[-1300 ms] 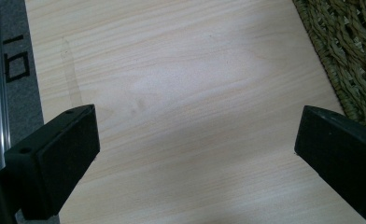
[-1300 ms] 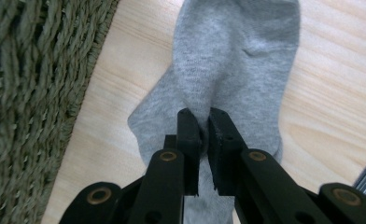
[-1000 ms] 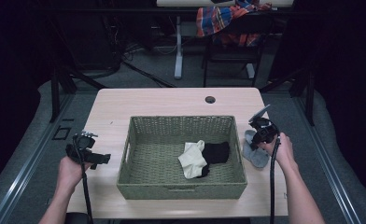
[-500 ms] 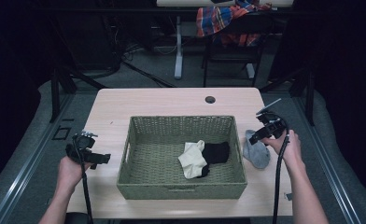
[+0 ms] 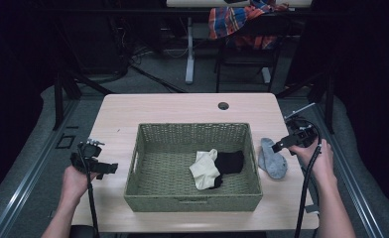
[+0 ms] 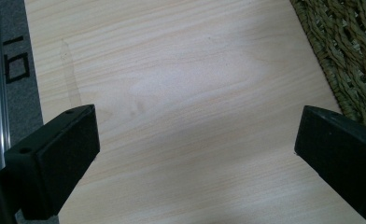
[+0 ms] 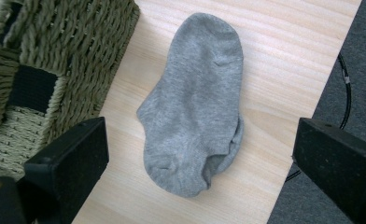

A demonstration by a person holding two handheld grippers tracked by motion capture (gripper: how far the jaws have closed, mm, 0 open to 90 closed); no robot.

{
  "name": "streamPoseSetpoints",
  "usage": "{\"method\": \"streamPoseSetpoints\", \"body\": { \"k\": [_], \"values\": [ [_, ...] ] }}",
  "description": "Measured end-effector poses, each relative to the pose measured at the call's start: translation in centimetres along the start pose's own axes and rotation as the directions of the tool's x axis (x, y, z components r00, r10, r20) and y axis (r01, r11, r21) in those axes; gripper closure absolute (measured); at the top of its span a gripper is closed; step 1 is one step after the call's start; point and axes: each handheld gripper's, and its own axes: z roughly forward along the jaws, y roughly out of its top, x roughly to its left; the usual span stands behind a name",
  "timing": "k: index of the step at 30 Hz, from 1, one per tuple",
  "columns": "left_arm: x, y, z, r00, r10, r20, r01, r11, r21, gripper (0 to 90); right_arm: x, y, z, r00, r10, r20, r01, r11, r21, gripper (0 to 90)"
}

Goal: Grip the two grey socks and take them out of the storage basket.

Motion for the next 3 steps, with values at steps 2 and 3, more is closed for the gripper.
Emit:
{"method": "streamPoseSetpoints", "body": {
  "k": [2,3],
  "values": [
    [-0.02,0.00,0.00,1.0000,-0.004,-0.001,0.004,1.0000,-0.001,0.2,-0.08,0.04,0.12,1.0000,-0.003,-0.004,0.003,1.000,0.000,1.1],
    [-0.02,0.01,0.01,1.0000,-0.002,-0.002,0.002,1.0000,-0.003,0.2,-0.10,0.07,0.20,1.0000,-0.005,-0.002,0.005,1.000,0.000,0.2]
  ]
}}
